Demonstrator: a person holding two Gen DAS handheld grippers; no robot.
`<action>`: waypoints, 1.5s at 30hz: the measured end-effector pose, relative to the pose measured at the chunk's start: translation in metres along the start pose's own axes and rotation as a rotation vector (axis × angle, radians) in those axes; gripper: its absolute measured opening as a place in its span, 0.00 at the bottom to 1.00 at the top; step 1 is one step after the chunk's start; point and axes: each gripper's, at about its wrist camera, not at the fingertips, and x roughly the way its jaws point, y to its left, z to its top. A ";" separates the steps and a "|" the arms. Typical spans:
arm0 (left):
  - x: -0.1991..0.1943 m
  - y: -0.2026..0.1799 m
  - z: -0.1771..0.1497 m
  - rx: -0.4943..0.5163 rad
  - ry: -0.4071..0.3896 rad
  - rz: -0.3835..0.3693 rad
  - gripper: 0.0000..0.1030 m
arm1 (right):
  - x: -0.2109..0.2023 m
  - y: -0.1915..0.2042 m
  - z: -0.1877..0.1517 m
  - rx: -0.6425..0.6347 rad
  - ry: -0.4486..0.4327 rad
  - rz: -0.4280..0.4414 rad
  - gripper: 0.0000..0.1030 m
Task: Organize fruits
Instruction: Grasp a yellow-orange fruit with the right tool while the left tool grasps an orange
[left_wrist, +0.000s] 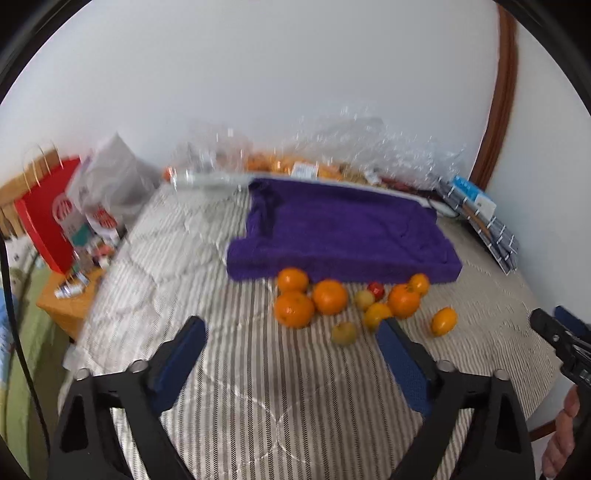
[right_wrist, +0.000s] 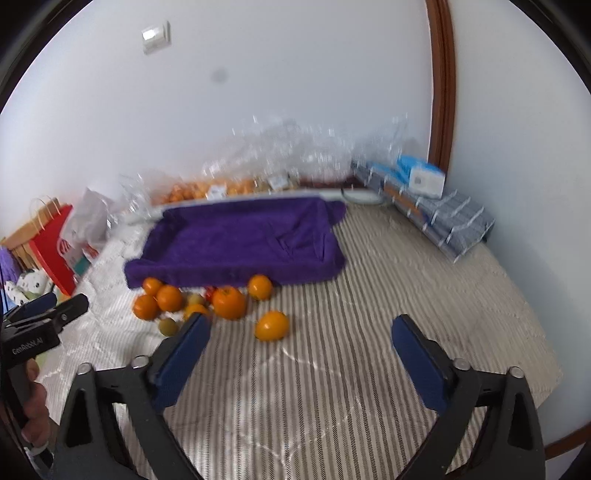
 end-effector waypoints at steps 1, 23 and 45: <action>0.008 0.003 -0.002 -0.004 0.021 -0.003 0.82 | 0.010 -0.001 -0.003 0.004 0.027 0.011 0.88; 0.084 0.044 -0.014 -0.055 0.129 -0.014 0.82 | 0.140 0.025 -0.024 0.037 0.204 0.099 0.53; 0.121 0.013 -0.003 -0.036 0.082 -0.151 0.40 | 0.144 0.019 -0.022 -0.018 0.165 0.126 0.38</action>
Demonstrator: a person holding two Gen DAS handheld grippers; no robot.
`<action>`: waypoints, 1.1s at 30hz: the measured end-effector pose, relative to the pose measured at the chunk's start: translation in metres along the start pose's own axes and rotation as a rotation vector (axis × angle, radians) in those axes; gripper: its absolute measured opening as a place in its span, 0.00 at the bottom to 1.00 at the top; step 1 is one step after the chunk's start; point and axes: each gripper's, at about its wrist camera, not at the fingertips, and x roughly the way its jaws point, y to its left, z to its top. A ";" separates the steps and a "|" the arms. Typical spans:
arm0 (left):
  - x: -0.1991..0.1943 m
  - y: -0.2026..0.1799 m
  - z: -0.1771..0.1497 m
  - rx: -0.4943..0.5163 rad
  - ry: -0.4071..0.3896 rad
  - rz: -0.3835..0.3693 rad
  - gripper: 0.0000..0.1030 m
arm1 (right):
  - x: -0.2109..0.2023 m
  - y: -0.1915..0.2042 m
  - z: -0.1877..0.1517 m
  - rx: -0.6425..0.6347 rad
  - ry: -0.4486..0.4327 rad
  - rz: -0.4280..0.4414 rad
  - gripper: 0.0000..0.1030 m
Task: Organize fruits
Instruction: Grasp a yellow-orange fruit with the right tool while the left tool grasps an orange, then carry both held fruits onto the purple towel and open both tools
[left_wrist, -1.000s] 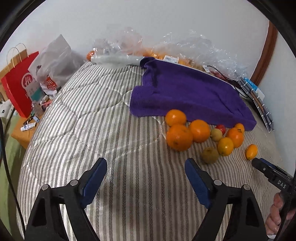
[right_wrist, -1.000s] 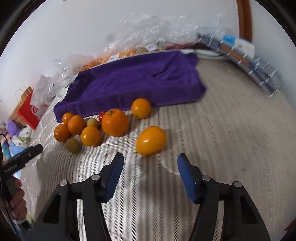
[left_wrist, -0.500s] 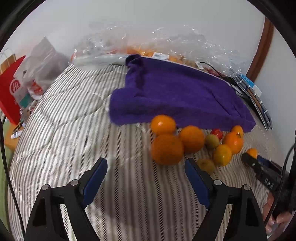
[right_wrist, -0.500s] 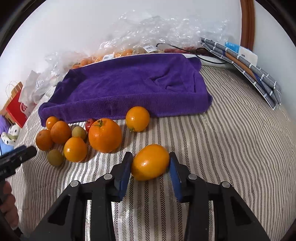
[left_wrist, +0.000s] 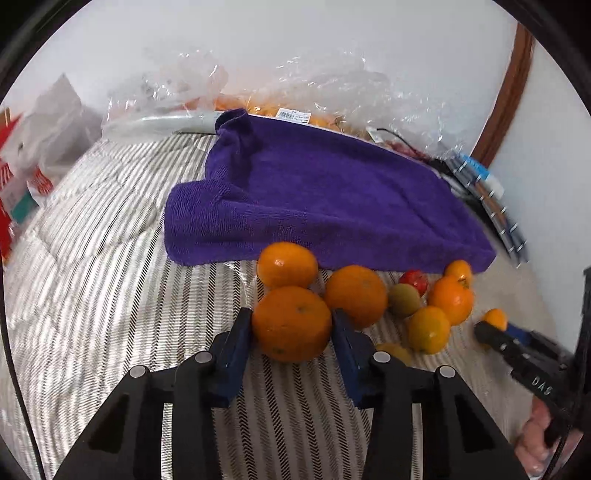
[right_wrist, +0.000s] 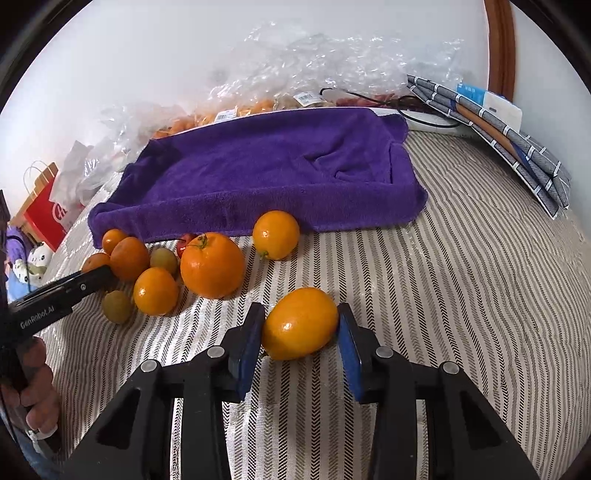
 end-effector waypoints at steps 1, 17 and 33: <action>-0.001 0.001 0.000 -0.007 -0.004 -0.004 0.40 | -0.002 -0.001 0.000 0.003 -0.009 0.007 0.38; -0.021 0.009 0.000 -0.036 -0.107 -0.020 0.40 | -0.021 -0.005 -0.007 0.006 -0.108 0.031 0.38; -0.090 0.002 0.055 -0.032 -0.200 0.007 0.40 | -0.058 -0.015 0.058 -0.010 -0.171 0.010 0.38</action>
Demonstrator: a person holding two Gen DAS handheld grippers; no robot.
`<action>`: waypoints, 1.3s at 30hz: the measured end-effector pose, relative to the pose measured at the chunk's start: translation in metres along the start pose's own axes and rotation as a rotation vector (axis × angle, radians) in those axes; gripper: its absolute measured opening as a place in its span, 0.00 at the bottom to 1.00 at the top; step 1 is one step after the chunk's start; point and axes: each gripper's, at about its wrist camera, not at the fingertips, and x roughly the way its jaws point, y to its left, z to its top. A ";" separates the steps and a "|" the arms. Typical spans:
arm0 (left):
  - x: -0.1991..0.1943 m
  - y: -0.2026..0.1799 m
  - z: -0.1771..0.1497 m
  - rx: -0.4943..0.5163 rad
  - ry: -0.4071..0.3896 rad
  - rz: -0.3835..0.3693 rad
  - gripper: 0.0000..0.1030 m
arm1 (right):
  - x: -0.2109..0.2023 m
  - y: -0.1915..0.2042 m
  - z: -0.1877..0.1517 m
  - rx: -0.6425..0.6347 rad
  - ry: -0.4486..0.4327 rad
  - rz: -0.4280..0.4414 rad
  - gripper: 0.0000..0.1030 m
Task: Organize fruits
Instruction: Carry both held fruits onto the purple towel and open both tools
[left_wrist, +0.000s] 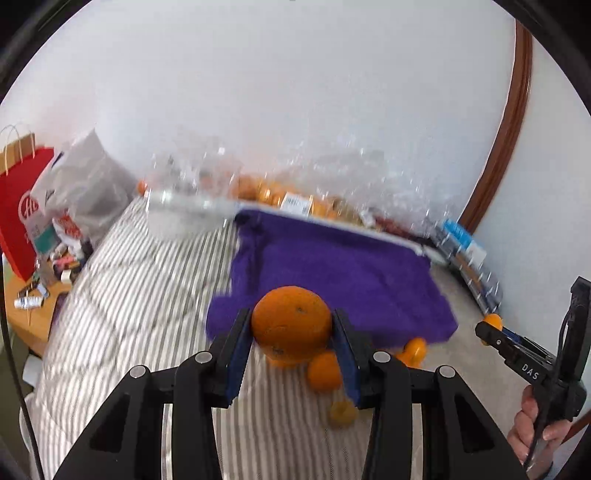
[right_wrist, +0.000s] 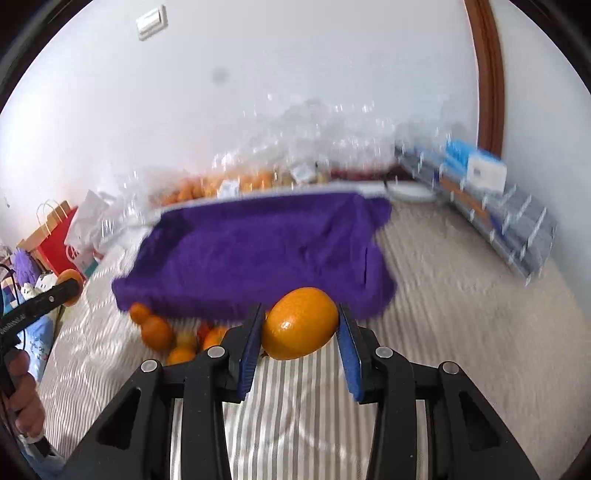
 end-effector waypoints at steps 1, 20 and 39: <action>0.000 -0.002 0.008 0.005 -0.010 0.004 0.40 | -0.001 0.002 0.010 -0.011 -0.017 -0.005 0.38; 0.139 -0.008 0.065 -0.009 -0.004 0.076 0.40 | 0.111 -0.011 0.096 0.024 -0.007 0.051 0.38; 0.190 0.000 0.035 0.011 0.209 0.112 0.40 | 0.183 -0.013 0.064 0.033 0.240 0.096 0.38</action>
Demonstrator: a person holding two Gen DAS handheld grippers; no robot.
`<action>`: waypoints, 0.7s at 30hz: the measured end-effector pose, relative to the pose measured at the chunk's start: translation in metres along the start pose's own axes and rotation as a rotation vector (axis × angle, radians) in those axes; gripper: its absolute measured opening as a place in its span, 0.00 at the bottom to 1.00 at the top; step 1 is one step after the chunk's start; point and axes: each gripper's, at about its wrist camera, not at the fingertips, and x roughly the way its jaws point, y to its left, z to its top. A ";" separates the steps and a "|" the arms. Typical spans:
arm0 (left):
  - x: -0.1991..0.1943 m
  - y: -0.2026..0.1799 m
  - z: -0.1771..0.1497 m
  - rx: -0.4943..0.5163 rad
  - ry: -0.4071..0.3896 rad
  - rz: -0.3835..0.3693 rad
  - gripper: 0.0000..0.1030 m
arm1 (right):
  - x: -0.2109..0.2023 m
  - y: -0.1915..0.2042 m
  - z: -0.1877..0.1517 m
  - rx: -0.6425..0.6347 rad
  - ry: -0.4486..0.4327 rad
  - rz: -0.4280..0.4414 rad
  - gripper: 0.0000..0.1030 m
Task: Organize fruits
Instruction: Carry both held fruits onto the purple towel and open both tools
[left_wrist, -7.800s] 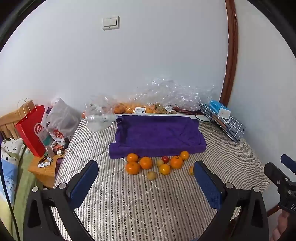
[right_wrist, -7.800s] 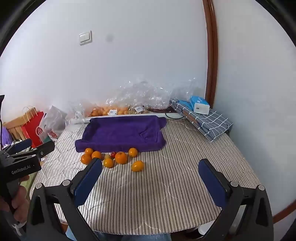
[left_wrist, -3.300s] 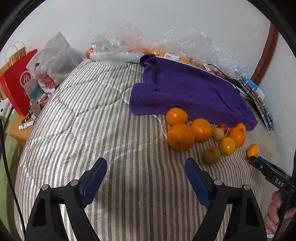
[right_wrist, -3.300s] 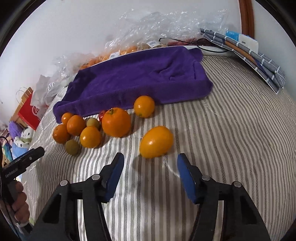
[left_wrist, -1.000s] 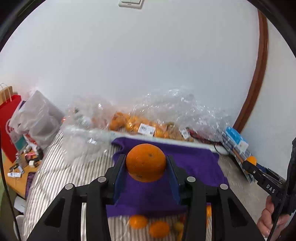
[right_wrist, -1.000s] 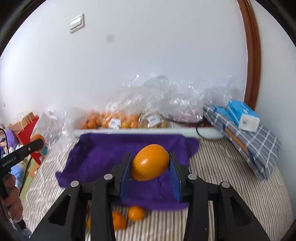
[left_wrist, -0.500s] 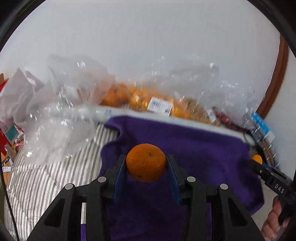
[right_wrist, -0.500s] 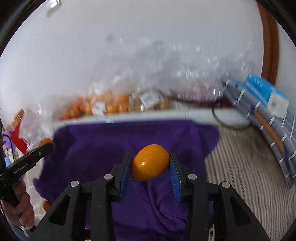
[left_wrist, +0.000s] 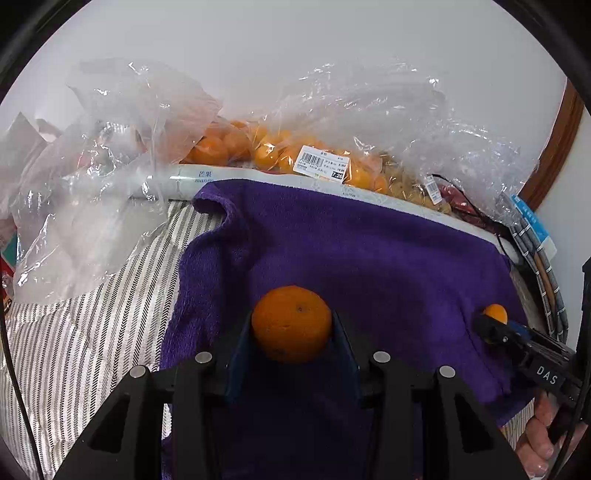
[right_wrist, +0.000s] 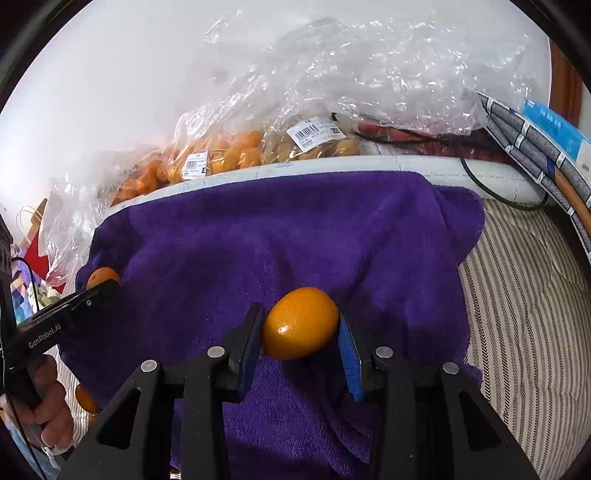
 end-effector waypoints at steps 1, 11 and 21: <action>0.000 0.001 0.000 -0.003 0.002 0.002 0.40 | 0.000 -0.001 0.000 0.004 0.003 0.000 0.38; 0.002 0.004 0.000 -0.018 0.025 0.003 0.40 | 0.000 -0.004 -0.003 0.013 0.014 -0.001 0.42; 0.000 0.004 0.001 -0.017 0.026 0.005 0.40 | 0.000 0.008 -0.008 -0.044 0.013 -0.033 0.54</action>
